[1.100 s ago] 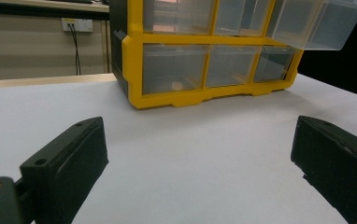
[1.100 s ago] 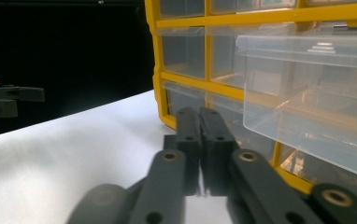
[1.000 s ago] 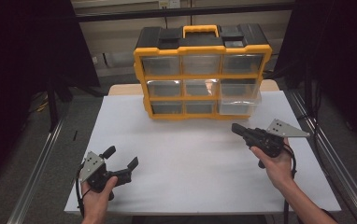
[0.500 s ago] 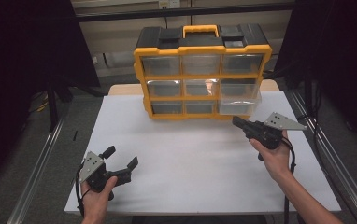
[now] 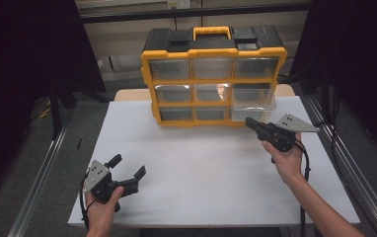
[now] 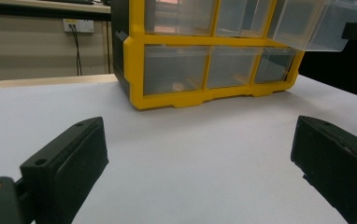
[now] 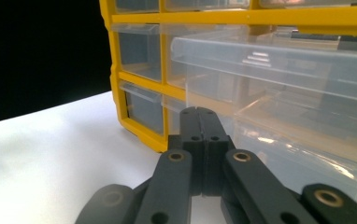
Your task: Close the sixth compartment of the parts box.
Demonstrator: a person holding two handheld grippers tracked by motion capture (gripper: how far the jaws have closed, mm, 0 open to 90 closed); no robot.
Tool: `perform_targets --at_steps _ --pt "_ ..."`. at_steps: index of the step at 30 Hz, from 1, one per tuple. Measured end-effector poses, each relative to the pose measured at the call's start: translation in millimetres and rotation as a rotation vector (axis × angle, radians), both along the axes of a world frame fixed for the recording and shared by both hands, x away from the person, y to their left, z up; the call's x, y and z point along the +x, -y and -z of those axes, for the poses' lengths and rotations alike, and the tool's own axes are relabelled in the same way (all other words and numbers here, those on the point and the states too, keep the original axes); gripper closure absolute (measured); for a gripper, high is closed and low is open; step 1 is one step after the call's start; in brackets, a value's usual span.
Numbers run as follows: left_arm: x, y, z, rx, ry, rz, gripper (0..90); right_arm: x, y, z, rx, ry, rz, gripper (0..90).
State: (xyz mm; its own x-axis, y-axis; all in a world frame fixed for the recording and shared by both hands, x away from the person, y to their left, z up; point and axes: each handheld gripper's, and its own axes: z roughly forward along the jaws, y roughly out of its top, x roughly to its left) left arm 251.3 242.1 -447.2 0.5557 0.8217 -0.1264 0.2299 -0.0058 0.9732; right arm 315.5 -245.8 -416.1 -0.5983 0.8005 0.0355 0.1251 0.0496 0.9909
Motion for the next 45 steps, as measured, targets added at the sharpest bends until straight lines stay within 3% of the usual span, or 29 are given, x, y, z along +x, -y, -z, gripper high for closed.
perform_targets --at_steps 2,3,5,11,25,27,34,35,38,45 --pt "-0.1 1.5 -0.1 -0.021 0.003 -0.01 3.9 0.9 0.7 0.7 -0.009 0.005 0.002 90.0" --pt "-0.2 -0.9 -0.6 0.006 0.003 0.002 3.9 1.6 0.6 1.1 -0.013 0.007 0.005 90.0" --pt "-0.4 0.4 -0.2 -0.015 0.006 -0.007 3.9 4.4 0.6 2.8 -0.023 0.011 0.017 90.0" --pt "-0.3 -1.7 -0.6 0.002 0.008 -0.002 3.9 7.8 -1.0 2.4 -0.036 0.016 0.024 90.0" --pt "1.2 -2.9 -0.6 -0.01 -0.004 -0.003 3.9 15.4 -0.4 -0.8 -0.04 0.04 0.055 90.0" --pt "0.2 -2.3 -0.9 -0.027 -0.004 -0.001 3.9 15.2 -0.7 -1.0 -0.044 0.042 0.063 90.0" --pt "-0.1 -2.8 -1.3 -0.01 0.009 0.0 3.9 18.9 -1.6 0.0 -0.026 0.043 0.069 90.0" --pt "0.0 -1.0 -0.9 -0.036 0.002 -0.006 3.9 19.0 -1.6 -0.3 -0.031 0.043 0.068 90.0" --pt "0.0 -2.3 -0.9 -0.013 0.007 0.005 3.9 19.3 -1.4 -0.4 -0.024 0.043 0.082 90.0" --pt "0.0 0.0 -0.6 -0.003 0.005 0.008 3.9 22.7 4.0 0.4 -0.013 0.039 0.1 90.0"
